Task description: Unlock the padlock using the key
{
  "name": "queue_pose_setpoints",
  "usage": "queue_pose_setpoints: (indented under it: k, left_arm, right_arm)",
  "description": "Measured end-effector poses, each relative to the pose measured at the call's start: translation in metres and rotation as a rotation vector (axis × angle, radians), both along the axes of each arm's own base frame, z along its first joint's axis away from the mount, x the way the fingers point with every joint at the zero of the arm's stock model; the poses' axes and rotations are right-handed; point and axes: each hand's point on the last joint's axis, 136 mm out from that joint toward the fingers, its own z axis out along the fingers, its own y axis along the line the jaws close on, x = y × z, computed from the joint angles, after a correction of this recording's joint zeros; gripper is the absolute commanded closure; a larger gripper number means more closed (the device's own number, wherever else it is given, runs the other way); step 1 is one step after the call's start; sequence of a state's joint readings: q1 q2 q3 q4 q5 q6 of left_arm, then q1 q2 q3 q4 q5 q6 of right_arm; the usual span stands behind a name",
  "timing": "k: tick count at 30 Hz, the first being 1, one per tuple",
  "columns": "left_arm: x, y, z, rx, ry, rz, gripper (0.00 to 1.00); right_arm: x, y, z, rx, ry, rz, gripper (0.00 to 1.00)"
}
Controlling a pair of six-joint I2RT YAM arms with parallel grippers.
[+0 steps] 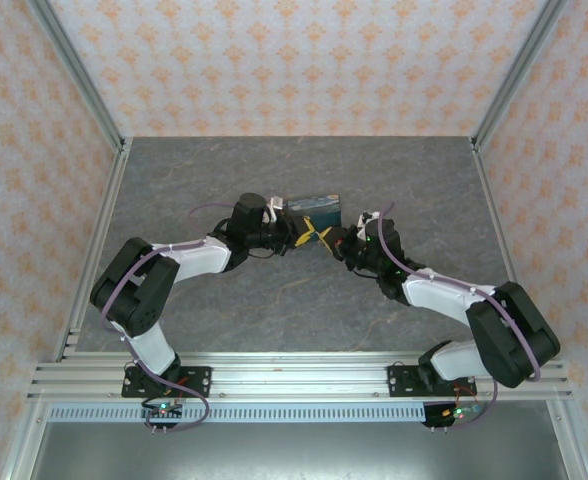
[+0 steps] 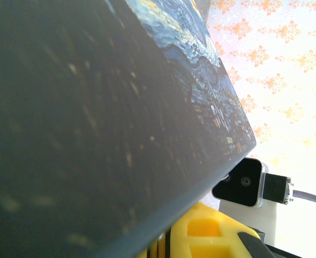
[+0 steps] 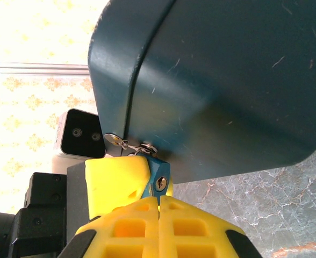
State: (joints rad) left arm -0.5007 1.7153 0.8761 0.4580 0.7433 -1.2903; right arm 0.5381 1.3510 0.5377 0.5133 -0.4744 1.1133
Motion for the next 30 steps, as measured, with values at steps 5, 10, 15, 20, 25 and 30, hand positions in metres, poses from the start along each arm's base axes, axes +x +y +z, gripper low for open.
queue_pose_setpoints:
  k: [5,10,15,20,25,30]
  left_arm:
    - [0.0,0.0,0.0,0.0,0.0,0.0,1.0]
    - [0.001,0.0,0.001,0.0,0.001,0.0,1.0]
    - [0.001,0.0,0.001,0.0,0.0,0.0,1.0]
    - [0.001,0.0,0.001,0.0,0.0,0.001,1.0]
    - [0.001,0.0,0.001,0.0,0.0,0.001,1.0]
    - [0.001,0.0,0.001,0.0,0.0,0.001,1.0]
  right_arm:
    - [0.0,0.0,-0.005,-0.006,0.011,0.0,1.0]
    - [0.001,0.001,-0.011,-0.014,0.025,0.001,1.0]
    - [0.001,0.001,-0.011,-0.014,0.027,0.003,1.0]
    - [0.004,0.003,-0.005,-0.006,0.015,0.003,1.0]
    - [0.004,0.003,-0.005,-0.006,0.014,0.003,1.0]
    - [0.004,0.003,-0.005,-0.006,0.015,0.004,1.0]
